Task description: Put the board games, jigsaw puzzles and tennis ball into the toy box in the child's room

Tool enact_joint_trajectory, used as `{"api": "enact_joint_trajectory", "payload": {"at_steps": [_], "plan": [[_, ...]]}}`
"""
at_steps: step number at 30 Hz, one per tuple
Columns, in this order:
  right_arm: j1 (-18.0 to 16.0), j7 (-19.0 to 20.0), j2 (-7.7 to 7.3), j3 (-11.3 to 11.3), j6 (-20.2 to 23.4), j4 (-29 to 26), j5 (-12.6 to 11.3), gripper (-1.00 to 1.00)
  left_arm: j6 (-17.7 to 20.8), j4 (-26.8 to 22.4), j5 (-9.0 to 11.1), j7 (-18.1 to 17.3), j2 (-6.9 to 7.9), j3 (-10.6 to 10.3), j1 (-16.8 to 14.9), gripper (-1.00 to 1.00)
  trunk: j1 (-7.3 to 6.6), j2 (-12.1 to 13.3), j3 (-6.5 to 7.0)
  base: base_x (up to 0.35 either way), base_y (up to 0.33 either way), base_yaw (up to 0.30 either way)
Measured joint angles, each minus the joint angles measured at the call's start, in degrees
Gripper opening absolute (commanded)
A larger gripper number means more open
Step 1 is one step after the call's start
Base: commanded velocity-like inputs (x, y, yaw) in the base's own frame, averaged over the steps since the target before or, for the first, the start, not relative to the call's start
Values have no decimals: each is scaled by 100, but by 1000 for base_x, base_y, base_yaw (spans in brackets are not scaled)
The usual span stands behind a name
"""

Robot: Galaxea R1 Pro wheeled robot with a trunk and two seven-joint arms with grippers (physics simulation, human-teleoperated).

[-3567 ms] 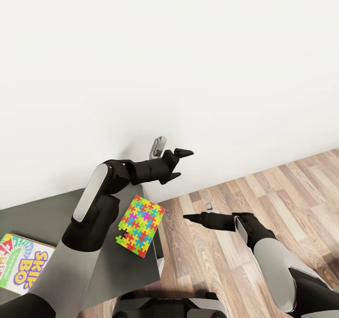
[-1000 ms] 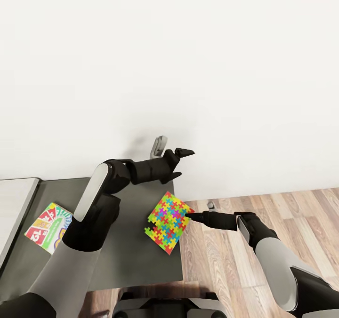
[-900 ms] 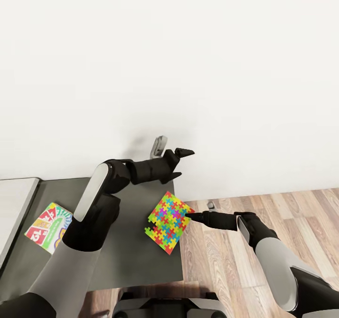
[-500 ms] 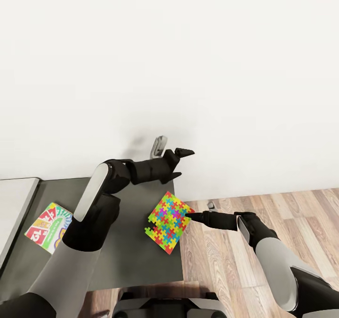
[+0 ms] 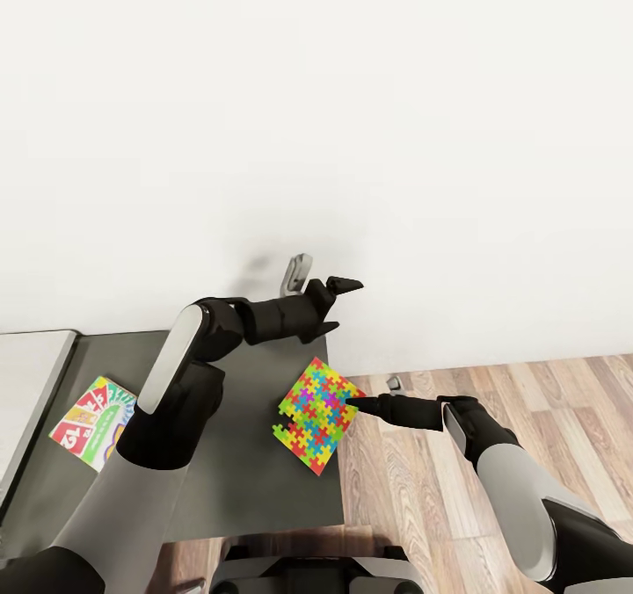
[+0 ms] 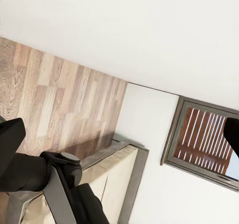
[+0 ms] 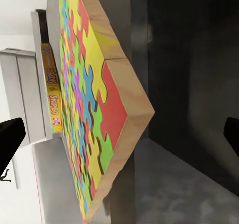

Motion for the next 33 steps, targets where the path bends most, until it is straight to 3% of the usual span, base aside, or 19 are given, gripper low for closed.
{"api": "enact_joint_trajectory", "payload": {"at_steps": [33], "plan": [[0, -8, -1, -7, 0, 0, -13, 100, 7, 0, 0, 0, 0, 0, 0, 100, 0, 0, 8, 0, 0, 37]]}}
